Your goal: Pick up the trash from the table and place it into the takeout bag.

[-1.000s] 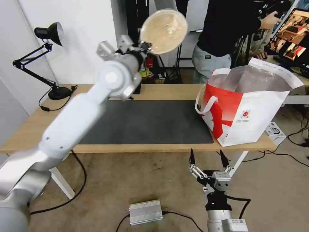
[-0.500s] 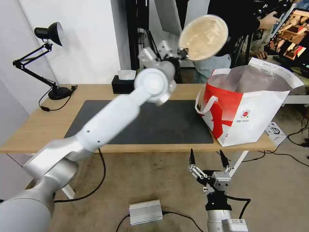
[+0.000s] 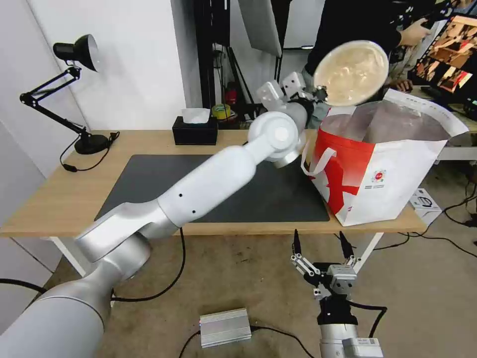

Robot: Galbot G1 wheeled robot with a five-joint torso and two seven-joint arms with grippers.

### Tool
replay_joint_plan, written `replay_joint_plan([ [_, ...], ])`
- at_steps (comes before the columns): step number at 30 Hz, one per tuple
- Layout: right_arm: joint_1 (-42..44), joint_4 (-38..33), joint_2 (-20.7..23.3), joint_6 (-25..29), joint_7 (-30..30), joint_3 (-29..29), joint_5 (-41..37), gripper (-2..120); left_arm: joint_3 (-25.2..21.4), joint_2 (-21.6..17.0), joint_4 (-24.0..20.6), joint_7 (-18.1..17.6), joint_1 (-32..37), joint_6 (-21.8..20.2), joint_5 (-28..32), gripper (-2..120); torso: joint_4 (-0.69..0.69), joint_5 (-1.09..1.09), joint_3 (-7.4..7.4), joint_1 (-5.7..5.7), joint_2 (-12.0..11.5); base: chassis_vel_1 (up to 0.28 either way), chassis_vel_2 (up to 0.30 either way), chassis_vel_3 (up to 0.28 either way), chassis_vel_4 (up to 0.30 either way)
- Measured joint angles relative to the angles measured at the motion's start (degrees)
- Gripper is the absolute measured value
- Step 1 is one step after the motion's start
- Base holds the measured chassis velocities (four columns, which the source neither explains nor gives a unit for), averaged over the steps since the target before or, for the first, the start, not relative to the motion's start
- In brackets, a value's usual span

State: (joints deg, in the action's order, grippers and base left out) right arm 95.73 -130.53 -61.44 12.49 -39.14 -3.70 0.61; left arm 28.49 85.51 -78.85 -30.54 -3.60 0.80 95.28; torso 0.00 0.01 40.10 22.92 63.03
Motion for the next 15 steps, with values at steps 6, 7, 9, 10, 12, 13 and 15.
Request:
replay_joint_plan([
  [6,0.00,0.00,0.00,0.00,0.00,0.00,0.00,100,2.17,1.63,2.16,1.20,-0.36,-0.04,-1.24,1,0.00,0.00,0.00,0.00,0.00,0.000,0.000,0.000,0.000],
  [7,0.00,0.00,0.00,0.00,0.00,0.00,0.00,100,2.17,1.63,2.16,1.20,-0.36,-0.04,-1.24,1,0.00,0.00,0.00,0.00,0.00,0.000,0.000,0.000,0.000],
  [9,0.00,0.00,0.00,0.00,0.00,0.00,0.00,100,2.92,2.03,2.78,1.49,-0.42,-0.04,-1.82,1,0.00,0.00,0.00,0.00,0.00,0.000,0.000,0.000,0.000],
  [10,0.00,0.00,0.00,0.00,0.00,0.00,0.00,100,3.34,2.24,2.99,1.50,-0.42,-0.03,-2.37,1,0.00,0.00,0.00,0.00,0.00,0.000,0.000,0.000,0.000],
  [12,0.00,0.00,0.00,0.00,0.00,0.00,0.00,100,3.66,2.40,3.04,1.44,-0.34,0.06,-3.00,1,0.00,0.00,0.00,0.00,0.00,0.000,0.000,0.000,0.000],
  [13,0.00,0.00,0.00,0.00,0.00,0.00,0.00,100,4.01,2.47,3.04,1.38,-0.19,0.16,-3.54,1,-0.01,-0.01,0.00,0.00,0.00,0.000,0.000,0.000,0.000],
  [15,0.00,0.00,0.00,0.00,0.00,0.00,0.00,100,4.88,2.43,3.02,1.23,0.02,0.21,-4.57,1,-0.01,0.00,0.00,0.00,0.00,0.000,0.000,0.000,0.000],
])
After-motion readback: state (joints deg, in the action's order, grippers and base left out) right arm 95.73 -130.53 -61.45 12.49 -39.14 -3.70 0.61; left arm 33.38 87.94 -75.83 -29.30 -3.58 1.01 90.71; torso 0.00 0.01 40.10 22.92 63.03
